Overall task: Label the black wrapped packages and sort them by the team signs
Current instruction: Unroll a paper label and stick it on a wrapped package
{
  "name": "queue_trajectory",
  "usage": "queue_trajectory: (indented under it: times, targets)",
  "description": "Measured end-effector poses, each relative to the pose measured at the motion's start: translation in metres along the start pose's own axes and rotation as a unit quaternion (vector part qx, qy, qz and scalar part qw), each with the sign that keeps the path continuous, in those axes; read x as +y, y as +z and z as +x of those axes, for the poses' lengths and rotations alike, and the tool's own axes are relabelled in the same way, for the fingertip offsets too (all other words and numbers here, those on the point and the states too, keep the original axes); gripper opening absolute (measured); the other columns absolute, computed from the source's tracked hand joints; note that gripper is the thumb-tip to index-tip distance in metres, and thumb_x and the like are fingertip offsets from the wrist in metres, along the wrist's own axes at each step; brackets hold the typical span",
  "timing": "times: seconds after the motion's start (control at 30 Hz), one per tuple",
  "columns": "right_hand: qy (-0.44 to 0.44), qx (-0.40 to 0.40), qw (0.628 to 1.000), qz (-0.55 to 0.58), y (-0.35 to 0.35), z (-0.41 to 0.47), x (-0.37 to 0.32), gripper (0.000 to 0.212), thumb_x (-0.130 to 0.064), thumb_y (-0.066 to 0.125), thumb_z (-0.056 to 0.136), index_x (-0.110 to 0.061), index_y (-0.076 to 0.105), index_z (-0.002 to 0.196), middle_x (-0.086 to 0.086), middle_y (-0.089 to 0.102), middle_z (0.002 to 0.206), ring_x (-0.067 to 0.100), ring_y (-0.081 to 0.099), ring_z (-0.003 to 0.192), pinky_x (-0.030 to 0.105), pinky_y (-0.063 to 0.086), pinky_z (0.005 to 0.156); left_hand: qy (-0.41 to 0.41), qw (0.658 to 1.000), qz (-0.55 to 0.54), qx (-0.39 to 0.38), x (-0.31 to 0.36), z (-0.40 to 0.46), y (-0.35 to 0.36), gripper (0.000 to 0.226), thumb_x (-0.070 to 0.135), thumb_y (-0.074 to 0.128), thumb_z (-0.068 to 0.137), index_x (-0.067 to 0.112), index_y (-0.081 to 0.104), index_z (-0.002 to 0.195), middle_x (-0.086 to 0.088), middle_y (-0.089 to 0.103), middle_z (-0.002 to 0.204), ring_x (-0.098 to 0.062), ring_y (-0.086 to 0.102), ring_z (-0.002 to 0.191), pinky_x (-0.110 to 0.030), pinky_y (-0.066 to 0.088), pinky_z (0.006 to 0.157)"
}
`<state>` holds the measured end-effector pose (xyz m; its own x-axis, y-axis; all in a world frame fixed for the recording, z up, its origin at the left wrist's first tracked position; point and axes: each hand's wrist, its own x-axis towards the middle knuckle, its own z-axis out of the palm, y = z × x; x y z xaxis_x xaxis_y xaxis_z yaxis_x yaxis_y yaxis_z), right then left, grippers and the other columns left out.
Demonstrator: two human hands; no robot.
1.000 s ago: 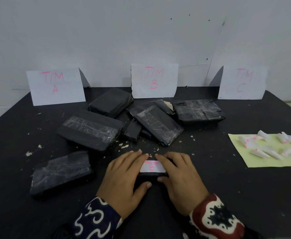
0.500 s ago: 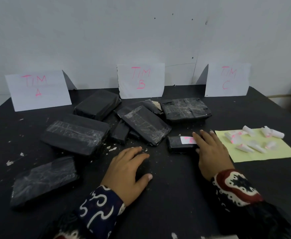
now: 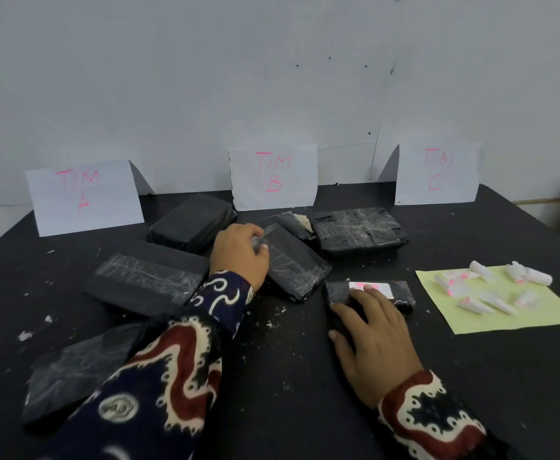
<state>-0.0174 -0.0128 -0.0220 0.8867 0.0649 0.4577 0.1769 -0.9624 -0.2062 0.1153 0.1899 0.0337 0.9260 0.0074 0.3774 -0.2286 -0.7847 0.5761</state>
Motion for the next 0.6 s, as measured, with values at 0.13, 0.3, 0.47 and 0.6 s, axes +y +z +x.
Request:
queue_trajectory:
  times: [0.13, 0.3, 0.47, 0.6]
  targets:
    - [0.014, -0.012, 1.000, 0.000, 0.000, 0.002, 0.000, 0.042, -0.040, 0.046, 0.085, -0.019, 0.066, 0.115, 0.010, 0.058, 0.123, 0.034, 0.052, 0.121, 0.050, 0.044, 0.101, -0.084, 0.982, 0.127, -0.115, -0.005, 0.025, 0.009, 0.054, 0.051, 0.059, 0.086, 0.017, 0.052, 0.128, -0.009, 0.055, 0.126, -0.032, 0.048, 0.117, -0.042, 0.043, 0.098]
    - [0.016, -0.017, 1.000, 0.002, -0.002, 0.002, 0.000, 0.041, -0.041, 0.047, 0.084, -0.020, 0.065, 0.115, 0.009, 0.057, 0.124, 0.032, 0.052, 0.121, 0.050, 0.044, 0.102, -0.090, 0.978, 0.143, -0.125, 0.001, 0.036, 0.005, 0.062, 0.053, 0.069, 0.078, 0.018, 0.052, 0.125, -0.005, 0.060, 0.120, -0.030, 0.054, 0.111, -0.042, 0.048, 0.093]
    - [0.016, -0.012, 1.000, 0.008, -0.001, 0.002, 0.001, 0.041, -0.041, 0.047, 0.084, -0.019, 0.067, 0.111, 0.009, 0.058, 0.123, 0.032, 0.053, 0.119, 0.049, 0.045, 0.101, -0.158, 0.977, -0.121, -0.071, 0.016, 0.029, -0.025, 0.034, 0.024, 0.074, 0.081, 0.013, 0.066, 0.113, 0.002, 0.067, 0.098, -0.017, 0.064, 0.091, -0.022, 0.046, 0.075]
    - [0.009, -0.005, 1.000, 0.019, 0.000, 0.001, 0.003, 0.041, -0.042, 0.048, 0.083, -0.019, 0.067, 0.111, 0.008, 0.058, 0.123, 0.031, 0.053, 0.120, 0.048, 0.045, 0.101, -0.205, 0.932, -0.297, -0.026, 0.012, -0.001, -0.049, 0.030, 0.022, 0.070, 0.084, 0.020, 0.067, 0.114, 0.004, 0.070, 0.097, -0.016, 0.068, 0.088, -0.034, 0.055, 0.084]
